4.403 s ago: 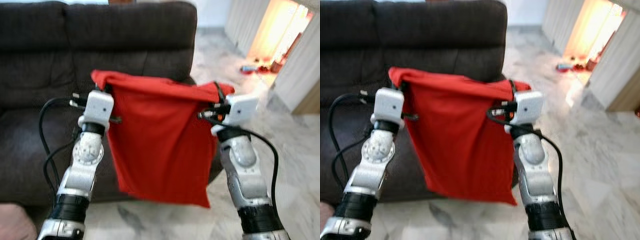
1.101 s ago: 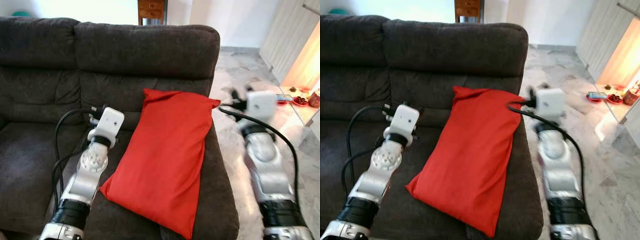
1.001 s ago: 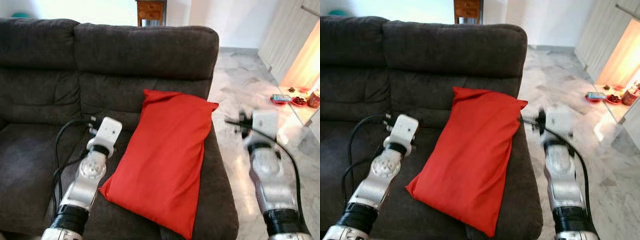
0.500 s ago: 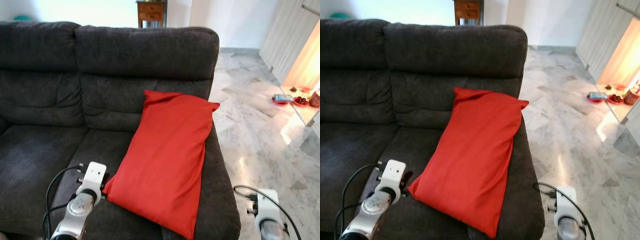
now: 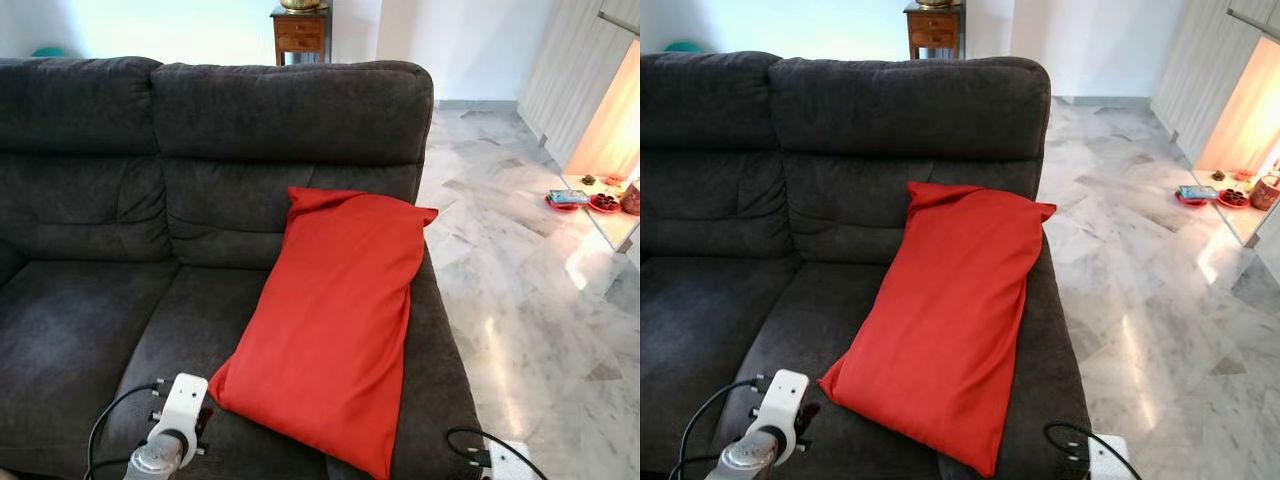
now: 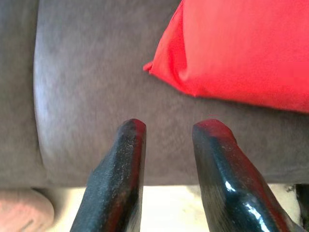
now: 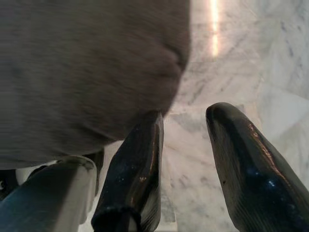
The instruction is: Move the pillow to the sofa from floor
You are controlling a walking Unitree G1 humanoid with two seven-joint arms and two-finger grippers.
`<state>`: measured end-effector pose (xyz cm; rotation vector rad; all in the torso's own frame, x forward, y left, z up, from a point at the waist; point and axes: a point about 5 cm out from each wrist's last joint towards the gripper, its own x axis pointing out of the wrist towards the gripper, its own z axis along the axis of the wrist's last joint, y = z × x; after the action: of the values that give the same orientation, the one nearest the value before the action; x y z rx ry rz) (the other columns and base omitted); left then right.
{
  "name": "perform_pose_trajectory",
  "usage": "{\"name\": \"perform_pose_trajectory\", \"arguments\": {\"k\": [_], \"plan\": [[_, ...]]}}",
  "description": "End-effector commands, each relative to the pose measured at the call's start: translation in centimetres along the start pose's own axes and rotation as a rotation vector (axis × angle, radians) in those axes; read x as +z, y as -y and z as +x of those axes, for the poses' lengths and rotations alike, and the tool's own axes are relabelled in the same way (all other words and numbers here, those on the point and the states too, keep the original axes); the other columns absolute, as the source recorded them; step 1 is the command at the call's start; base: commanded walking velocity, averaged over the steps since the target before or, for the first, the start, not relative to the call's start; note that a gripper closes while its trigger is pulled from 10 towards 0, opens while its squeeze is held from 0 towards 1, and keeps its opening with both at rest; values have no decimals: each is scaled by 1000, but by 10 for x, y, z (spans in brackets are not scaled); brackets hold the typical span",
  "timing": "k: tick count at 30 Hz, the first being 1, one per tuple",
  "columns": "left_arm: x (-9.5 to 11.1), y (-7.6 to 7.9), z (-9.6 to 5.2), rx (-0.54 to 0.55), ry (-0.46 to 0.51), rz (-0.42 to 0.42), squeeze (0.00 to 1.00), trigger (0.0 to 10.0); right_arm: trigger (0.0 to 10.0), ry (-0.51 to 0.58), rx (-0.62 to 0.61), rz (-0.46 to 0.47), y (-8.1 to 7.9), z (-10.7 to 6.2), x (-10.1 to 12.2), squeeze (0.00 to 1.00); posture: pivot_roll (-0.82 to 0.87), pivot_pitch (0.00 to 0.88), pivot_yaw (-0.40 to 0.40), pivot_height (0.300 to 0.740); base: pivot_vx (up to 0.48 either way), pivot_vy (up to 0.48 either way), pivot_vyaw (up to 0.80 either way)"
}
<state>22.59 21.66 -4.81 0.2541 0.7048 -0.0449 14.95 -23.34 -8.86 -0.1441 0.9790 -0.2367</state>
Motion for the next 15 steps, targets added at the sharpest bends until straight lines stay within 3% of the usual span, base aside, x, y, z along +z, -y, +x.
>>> {"name": "perform_pose_trajectory", "arguments": {"k": [1,5,9,15], "plan": [[-6,-5,-1,33,-32,-72,0,10000,10000,5,22,-29,-4,0,2,0,-25,0,16,740,0,0,0],[-12,-13,-3,56,-62,-112,0,10000,10000,6,26,-53,-4,1,3,0,-5,0,3,740,0,0,0],[-23,-12,-6,58,-112,-108,0,10000,10000,5,48,-75,-8,0,2,0,-20,0,5,740,0,0,0],[-35,-7,-10,68,-151,-168,0,10000,10000,22,89,-66,-20,0,5,0,-20,0,-3,740,0,0,0]]}}
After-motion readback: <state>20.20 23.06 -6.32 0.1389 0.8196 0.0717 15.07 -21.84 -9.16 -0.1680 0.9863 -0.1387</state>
